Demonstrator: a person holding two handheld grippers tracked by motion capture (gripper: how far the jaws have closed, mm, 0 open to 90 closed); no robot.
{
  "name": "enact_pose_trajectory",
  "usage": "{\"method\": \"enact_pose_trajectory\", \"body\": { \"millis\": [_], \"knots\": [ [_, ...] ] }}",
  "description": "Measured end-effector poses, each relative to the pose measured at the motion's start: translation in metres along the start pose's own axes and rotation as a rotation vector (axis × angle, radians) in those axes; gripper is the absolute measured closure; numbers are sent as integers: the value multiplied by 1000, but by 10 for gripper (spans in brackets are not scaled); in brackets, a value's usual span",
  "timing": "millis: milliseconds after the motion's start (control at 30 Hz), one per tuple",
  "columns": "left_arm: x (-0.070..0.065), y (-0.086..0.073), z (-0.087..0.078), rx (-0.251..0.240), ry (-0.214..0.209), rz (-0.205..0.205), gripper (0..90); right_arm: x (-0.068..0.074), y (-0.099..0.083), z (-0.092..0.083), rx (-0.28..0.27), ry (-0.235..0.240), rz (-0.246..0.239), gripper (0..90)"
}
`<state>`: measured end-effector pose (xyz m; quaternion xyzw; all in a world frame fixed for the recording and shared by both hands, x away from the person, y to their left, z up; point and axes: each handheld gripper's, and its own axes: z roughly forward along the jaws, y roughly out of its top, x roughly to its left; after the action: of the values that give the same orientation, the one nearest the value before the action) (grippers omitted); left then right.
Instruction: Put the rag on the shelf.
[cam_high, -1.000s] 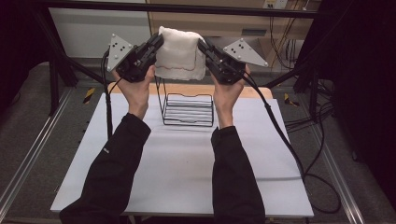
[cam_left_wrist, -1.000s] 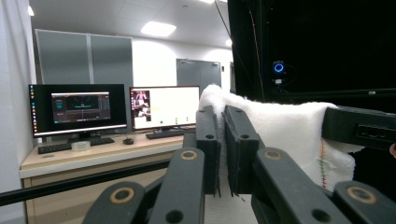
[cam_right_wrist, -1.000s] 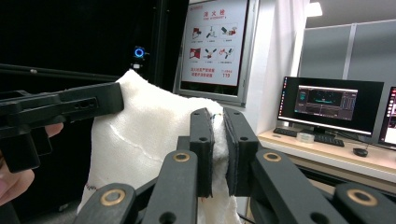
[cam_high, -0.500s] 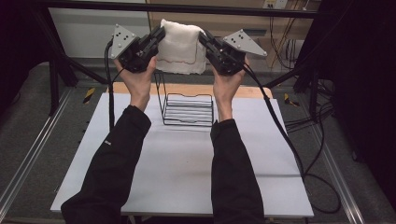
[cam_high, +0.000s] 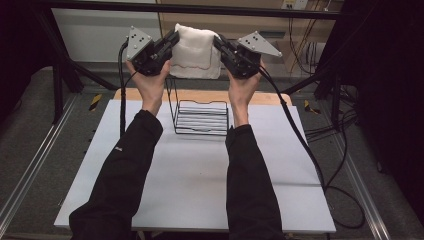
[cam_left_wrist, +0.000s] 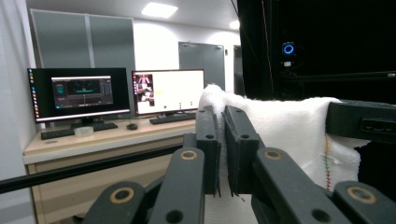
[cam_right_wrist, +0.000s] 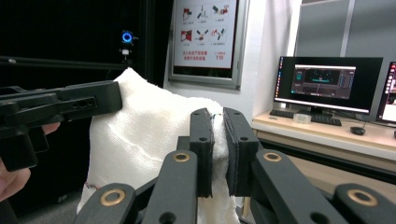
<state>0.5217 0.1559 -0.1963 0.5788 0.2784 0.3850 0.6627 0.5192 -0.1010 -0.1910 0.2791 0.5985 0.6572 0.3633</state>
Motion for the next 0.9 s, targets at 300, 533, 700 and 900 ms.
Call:
{"method": "enact_pose_trajectory", "body": {
  "millis": [300, 533, 700, 900],
  "knots": [
    [0, -8, -1, 15, -8, 7, 847, -1, -10, -2, 16, 0, 8, 832],
    [1, -15, -4, 21, -16, 1, 847, 2, -14, -2, 30, 2, 2, 832],
    [0, -19, -4, 32, -20, 8, 847, 1, -18, -4, 43, 6, -1, 832],
    [-2, -24, -2, 40, -33, 14, 847, -2, -23, -6, 64, 5, -8, 832]
  ]
}}
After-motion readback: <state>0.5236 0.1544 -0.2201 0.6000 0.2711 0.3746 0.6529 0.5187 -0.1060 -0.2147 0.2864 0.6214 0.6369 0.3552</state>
